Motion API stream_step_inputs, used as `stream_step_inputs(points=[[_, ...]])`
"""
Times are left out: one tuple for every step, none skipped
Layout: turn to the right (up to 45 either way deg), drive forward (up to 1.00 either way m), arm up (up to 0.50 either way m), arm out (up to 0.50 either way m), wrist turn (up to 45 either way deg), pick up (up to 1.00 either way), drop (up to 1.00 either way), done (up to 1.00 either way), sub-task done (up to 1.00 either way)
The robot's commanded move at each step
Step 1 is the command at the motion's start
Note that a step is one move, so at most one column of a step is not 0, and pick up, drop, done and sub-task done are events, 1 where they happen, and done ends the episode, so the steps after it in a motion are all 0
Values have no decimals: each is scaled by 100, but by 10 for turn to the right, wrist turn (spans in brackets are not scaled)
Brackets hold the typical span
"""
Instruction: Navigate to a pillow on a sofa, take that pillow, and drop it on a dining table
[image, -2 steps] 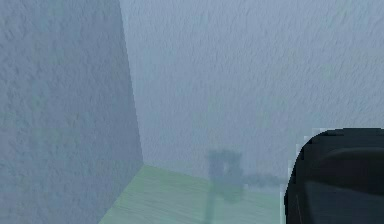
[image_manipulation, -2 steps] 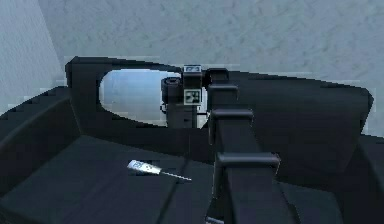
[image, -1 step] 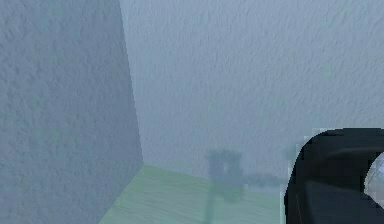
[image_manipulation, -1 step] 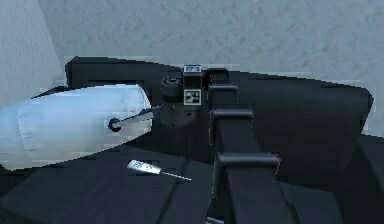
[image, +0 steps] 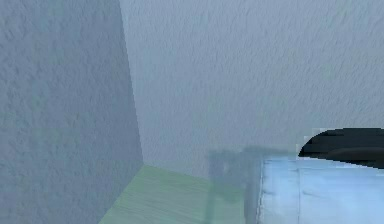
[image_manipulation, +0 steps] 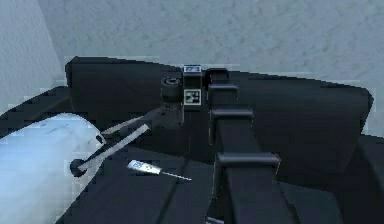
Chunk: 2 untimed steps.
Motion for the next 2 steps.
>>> stream_step_inputs(points=[[0,0,0,0,-390,0,0,0,0],[0,0,0,-24,0,0,0,0,0]])
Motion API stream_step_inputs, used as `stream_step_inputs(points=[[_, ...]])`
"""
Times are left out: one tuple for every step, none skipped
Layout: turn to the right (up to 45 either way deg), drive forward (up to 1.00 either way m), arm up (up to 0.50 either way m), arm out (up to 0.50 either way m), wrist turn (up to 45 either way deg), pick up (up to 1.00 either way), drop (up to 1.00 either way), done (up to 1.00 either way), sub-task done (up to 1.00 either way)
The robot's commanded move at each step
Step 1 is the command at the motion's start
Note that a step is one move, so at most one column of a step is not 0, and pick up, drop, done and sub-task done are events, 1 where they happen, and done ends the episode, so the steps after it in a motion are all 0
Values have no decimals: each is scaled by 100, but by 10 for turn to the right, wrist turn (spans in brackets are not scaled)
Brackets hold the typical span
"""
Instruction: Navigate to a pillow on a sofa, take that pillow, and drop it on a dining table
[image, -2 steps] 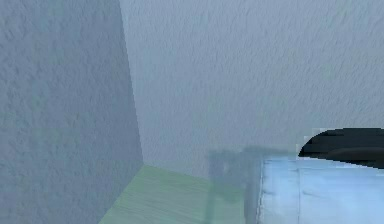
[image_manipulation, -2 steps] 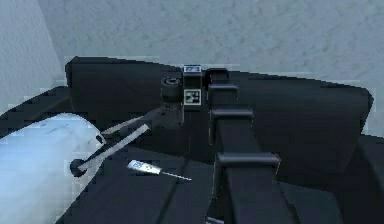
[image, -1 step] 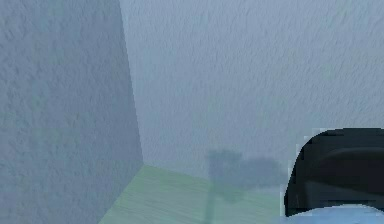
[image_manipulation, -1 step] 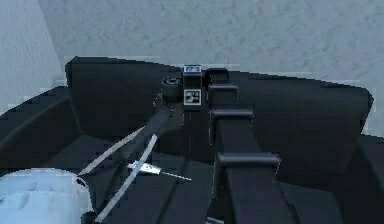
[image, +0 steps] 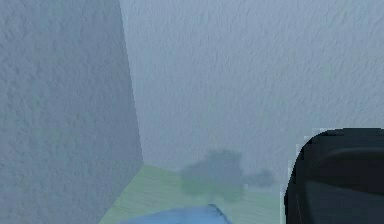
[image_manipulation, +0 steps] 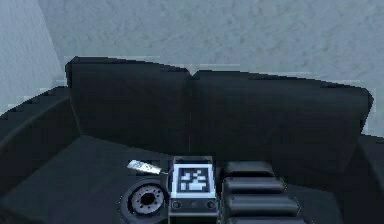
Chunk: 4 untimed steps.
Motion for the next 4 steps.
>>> stream_step_inputs(points=[[-450,0,0,0,0,0,0,0,0],[-270,0,0,0,0,0,0,0,0],[0,15,0,0,0,0,0,0,0],[-450,0,0,0,0,0,0,0,0]])
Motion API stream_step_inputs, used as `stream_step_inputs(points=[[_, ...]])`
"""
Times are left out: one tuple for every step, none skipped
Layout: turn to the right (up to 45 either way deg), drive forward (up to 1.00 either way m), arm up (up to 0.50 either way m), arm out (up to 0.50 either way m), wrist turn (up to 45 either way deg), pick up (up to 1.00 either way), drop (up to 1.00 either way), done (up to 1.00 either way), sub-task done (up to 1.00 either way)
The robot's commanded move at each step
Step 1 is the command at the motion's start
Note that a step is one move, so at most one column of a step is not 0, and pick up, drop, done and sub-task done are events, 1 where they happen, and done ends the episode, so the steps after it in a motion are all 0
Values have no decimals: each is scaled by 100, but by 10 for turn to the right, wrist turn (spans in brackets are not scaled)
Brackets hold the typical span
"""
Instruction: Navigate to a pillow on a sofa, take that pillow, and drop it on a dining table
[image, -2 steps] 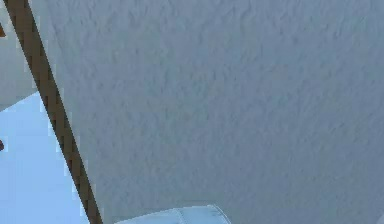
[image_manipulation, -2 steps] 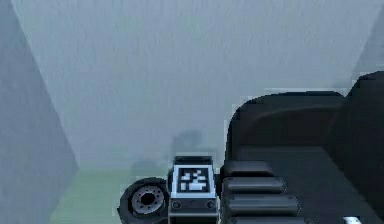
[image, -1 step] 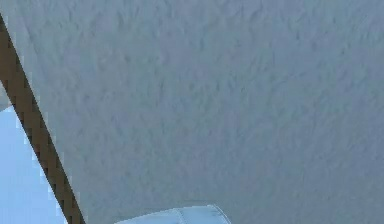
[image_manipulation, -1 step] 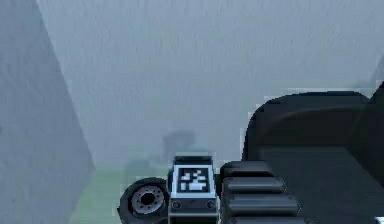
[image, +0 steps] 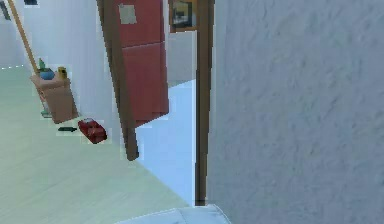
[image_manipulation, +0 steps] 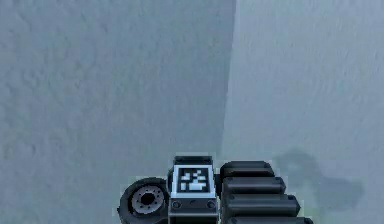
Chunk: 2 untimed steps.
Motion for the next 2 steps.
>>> stream_step_inputs(points=[[-300,0,0,0,0,0,0,0,0],[0,100,0,0,0,0,0,0,0]])
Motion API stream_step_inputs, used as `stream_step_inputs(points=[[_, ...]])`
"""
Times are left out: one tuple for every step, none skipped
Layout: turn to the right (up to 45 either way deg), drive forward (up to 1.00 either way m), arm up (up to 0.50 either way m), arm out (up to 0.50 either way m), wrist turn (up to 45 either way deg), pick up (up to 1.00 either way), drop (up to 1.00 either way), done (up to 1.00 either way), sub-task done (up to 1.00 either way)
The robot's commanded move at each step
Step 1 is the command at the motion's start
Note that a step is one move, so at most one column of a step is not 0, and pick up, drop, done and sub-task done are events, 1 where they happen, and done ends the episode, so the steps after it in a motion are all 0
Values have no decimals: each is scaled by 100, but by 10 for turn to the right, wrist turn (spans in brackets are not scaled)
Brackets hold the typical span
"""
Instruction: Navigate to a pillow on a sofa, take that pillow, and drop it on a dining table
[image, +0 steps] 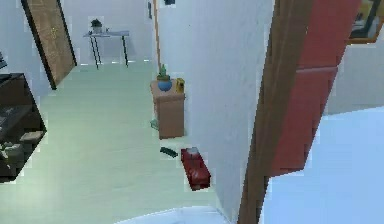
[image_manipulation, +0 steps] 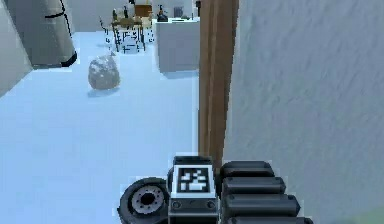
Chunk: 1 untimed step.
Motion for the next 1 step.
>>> stream_step_inputs(points=[[0,5,0,0,0,0,0,0,0]])
